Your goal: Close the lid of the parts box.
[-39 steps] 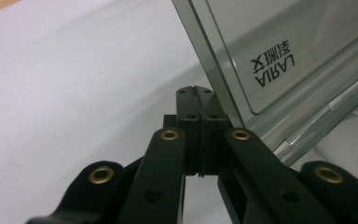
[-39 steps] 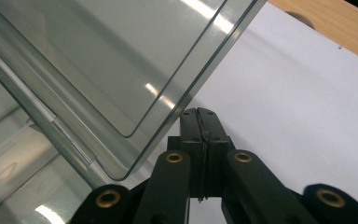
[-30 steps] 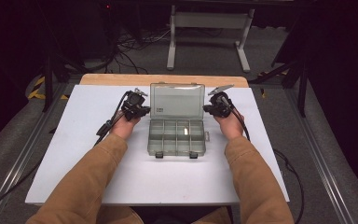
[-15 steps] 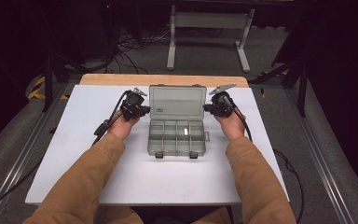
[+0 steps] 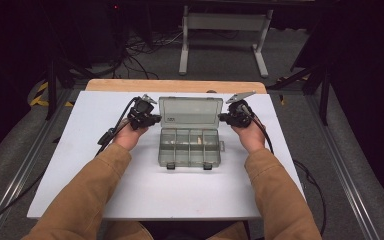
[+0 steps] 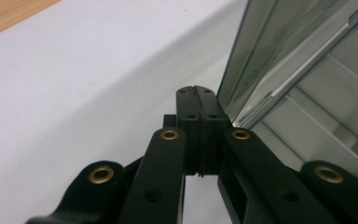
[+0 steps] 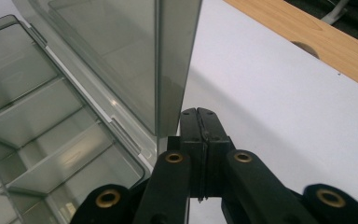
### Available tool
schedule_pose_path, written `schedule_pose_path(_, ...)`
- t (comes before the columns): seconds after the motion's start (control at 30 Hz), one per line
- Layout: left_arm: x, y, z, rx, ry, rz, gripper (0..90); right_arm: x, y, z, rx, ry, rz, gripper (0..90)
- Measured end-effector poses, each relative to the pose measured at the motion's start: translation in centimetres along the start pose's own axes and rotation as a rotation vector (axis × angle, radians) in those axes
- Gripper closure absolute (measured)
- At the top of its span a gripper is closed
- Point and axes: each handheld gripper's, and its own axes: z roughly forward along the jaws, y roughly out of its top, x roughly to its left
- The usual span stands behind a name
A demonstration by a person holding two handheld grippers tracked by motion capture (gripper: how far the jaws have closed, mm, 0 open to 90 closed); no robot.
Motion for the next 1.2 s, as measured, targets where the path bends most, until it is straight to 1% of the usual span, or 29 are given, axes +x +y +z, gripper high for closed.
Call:
schedule_pose_path(0.5,-0.6,-0.3,-0.8,0.005,-0.010,0.032,89.7,0.8,-0.4,-1.1,-0.009,0.028,-0.028,90.0)
schedule_pose_path(0.67,-0.7,-0.4,-0.9,0.006,-0.015,0.031,89.7,0.9,-0.4,-1.4,-0.011,0.032,-0.036,90.0)
schedule_pose_path(0.73,-0.8,-0.4,-1.0,0.009,-0.015,0.038,89.7,1.0,-0.4,-1.6,-0.011,0.038,-0.038,90.0)
schedule_pose_path(0.9,-1.0,-0.5,-1.3,0.015,-0.030,0.042,89.7,1.4,-0.5,-2.0,-0.016,0.052,-0.050,90.0)
schedule_pose_path(0.97,-1.0,-0.6,-1.4,0.014,-0.028,0.047,89.7,1.5,-0.5,-2.1,-0.017,0.055,-0.054,90.0)
schedule_pose_path(1.03,-1.2,-0.7,-1.6,0.012,-0.047,0.049,89.7,1.8,-0.6,-2.3,-0.012,0.072,-0.067,90.0)
schedule_pose_path(1.13,-1.4,-0.7,-1.8,0.015,-0.051,0.057,89.7,2.2,-0.8,-2.7,-0.011,0.089,-0.075,90.0)
schedule_pose_path(1.2,-1.8,-0.8,-2.2,0.012,-0.065,0.068,89.7,2.5,-0.9,-3.0,-0.013,0.098,-0.080,90.0)
